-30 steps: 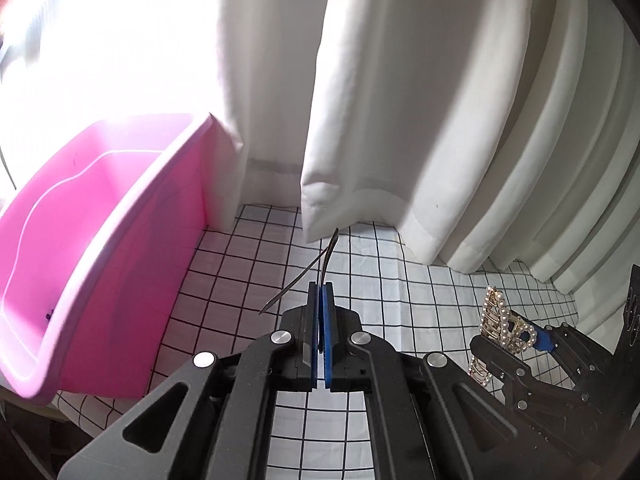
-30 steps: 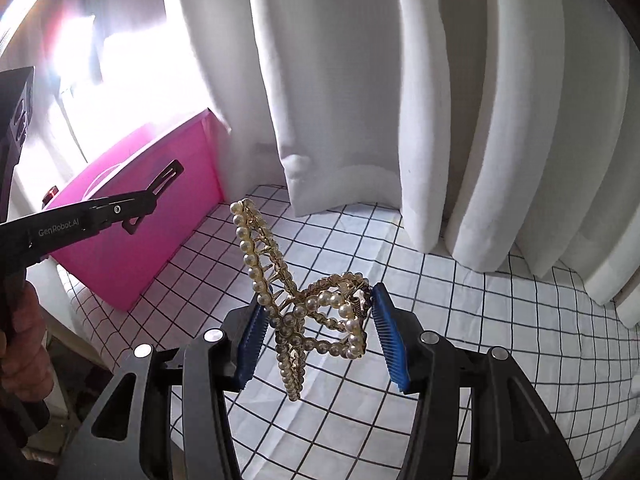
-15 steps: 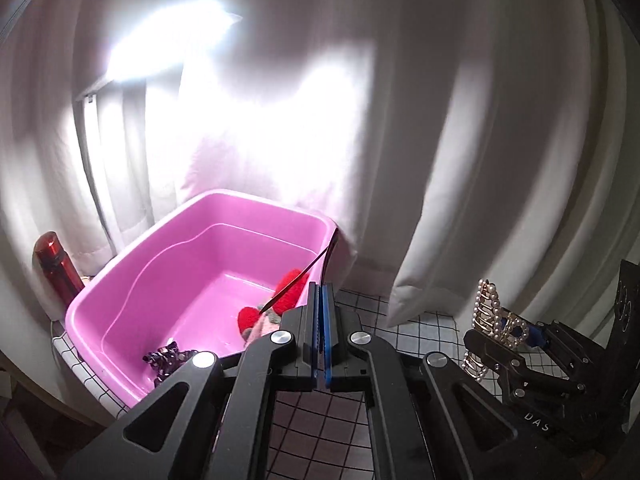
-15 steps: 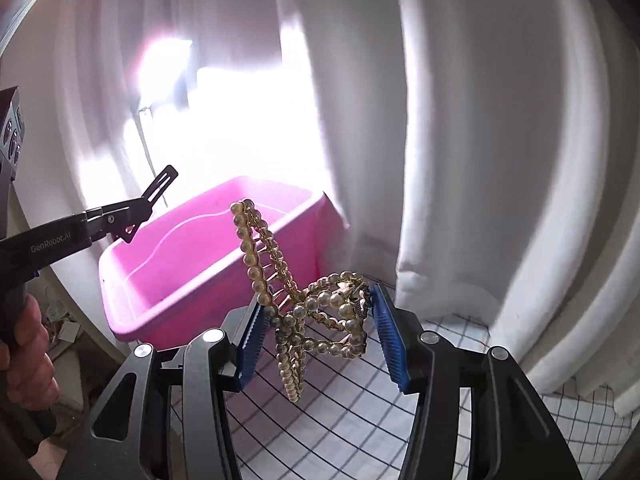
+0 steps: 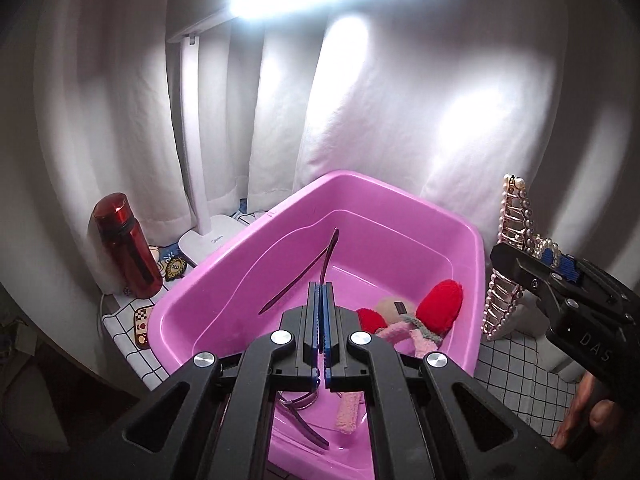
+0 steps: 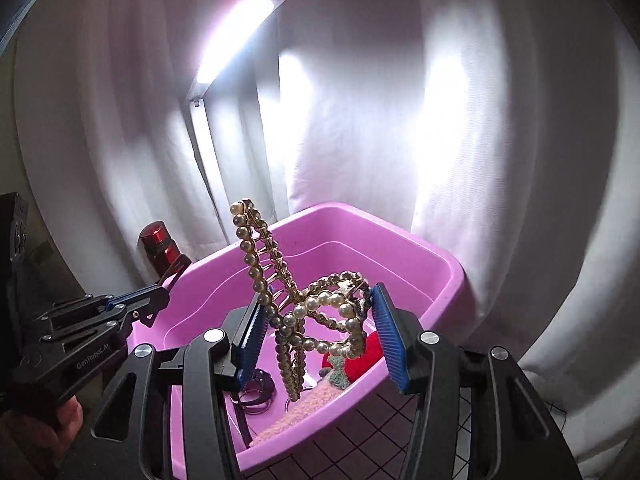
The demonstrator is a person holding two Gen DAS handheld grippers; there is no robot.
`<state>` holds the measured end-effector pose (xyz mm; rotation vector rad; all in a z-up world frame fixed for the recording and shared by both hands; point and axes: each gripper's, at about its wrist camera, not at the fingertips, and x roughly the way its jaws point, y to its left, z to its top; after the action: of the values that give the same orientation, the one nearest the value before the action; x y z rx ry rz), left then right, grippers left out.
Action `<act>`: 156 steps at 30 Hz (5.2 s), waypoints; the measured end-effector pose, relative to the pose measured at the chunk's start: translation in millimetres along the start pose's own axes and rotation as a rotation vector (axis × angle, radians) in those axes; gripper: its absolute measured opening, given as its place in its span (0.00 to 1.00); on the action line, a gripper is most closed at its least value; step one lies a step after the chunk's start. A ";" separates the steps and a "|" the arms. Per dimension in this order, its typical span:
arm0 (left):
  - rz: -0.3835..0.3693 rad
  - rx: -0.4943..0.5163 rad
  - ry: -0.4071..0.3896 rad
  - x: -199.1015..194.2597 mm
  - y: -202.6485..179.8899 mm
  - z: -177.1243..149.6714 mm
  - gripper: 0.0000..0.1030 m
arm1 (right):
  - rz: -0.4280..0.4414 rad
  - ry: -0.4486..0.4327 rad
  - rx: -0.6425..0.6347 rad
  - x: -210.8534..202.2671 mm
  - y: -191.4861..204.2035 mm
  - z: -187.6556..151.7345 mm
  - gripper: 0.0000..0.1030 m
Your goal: Organize jewelry
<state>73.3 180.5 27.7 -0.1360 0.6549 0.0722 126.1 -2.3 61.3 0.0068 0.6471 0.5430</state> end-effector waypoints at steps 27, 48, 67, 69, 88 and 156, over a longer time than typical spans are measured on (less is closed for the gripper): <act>0.137 -0.054 0.147 51.1 19.2 -5.0 0.90 | -0.153 0.176 0.094 69.1 -13.1 -1.2 0.70; 0.173 -0.069 0.138 28.9 24.6 -4.8 0.90 | -0.131 0.145 0.082 41.6 11.0 -15.9 0.70; 0.182 -0.064 0.145 26.6 27.4 -8.2 0.90 | -0.131 0.135 0.077 31.2 16.9 -22.1 0.70; 0.183 -0.065 0.145 26.1 27.6 -8.4 0.90 | -0.133 0.136 0.074 30.4 17.8 -23.4 0.70; 0.181 -0.072 0.147 23.7 30.2 -12.0 0.90 | -0.125 0.139 0.065 26.7 20.7 -26.6 0.70; 0.182 -0.047 0.137 10.6 23.8 -9.5 0.90 | -0.115 0.111 0.069 7.4 18.8 -29.4 0.70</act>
<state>73.4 202.9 11.3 -0.1274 0.8020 0.2558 105.1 12.8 36.8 0.0043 0.7694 0.4121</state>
